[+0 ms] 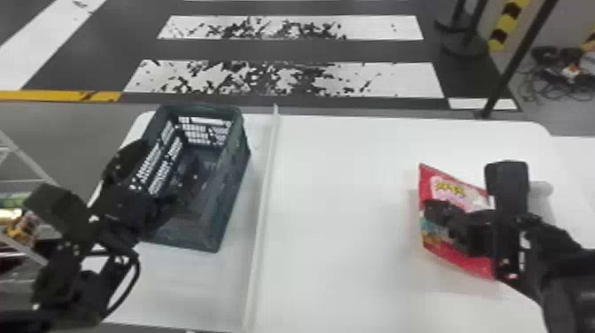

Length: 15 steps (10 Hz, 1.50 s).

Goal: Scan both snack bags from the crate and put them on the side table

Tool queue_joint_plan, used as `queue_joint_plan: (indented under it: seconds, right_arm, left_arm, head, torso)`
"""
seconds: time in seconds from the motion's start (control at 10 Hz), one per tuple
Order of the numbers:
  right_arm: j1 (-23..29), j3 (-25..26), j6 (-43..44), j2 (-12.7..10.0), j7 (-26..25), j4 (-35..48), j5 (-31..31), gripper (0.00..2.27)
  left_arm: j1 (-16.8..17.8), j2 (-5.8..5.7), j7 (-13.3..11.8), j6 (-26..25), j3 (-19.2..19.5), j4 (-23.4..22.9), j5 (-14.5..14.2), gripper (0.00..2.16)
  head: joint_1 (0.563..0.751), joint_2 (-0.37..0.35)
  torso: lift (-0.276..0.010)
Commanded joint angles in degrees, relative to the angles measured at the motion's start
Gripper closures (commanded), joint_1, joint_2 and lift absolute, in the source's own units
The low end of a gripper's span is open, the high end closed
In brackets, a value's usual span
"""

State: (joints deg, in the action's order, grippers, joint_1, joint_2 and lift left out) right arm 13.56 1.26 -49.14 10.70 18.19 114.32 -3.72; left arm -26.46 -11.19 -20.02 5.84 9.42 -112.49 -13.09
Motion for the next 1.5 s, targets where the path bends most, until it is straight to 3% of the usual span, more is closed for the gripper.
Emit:
queue_joint_plan:
  seconds: [0.0, 0.3, 0.6, 1.1, 1.4]
  right_arm:
    - [0.68, 2.35, -0.04, -0.33, 0.09, 1.52, -1.21, 2.26]
    - [2.26, 5.42, -1.62, -0.24, 2.29, 2.32, -1.56, 2.26]
    - [3.41, 5.16, -4.08, -0.07, 4.66, 3.37, -1.82, 2.26]
    - [4.20, 7.27, -6.02, 0.29, 5.19, 4.78, -1.56, 2.26]
    - [6.04, 3.84, -6.19, 0.02, 5.54, 10.49, -2.09, 2.26]
  left_arm:
    - [-0.08, -0.06, -0.02, 0.00, 0.16, -0.10, 0.00, 0.09]
    - [0.10, 0.02, -0.02, 0.00, 0.16, 0.08, 0.00, 0.09]
    - [0.10, 0.11, -0.02, 0.00, -0.02, 0.17, 0.00, 0.09]
    - [0.18, 0.11, -0.02, 0.00, -0.11, 0.17, 0.00, 0.09]
    - [0.27, 0.20, -0.11, 0.00, -0.11, 0.34, 0.00, 0.09]
  head:
    - [0.695, 0.055]
    - [0.695, 0.026]
    - [0.695, 0.028]
    - [0.695, 0.014]
    - [0.695, 0.019]
  torso:
    - [-0.087]
    - [-0.087]
    - [-0.087]
    - [-0.087]
    - [-0.087]
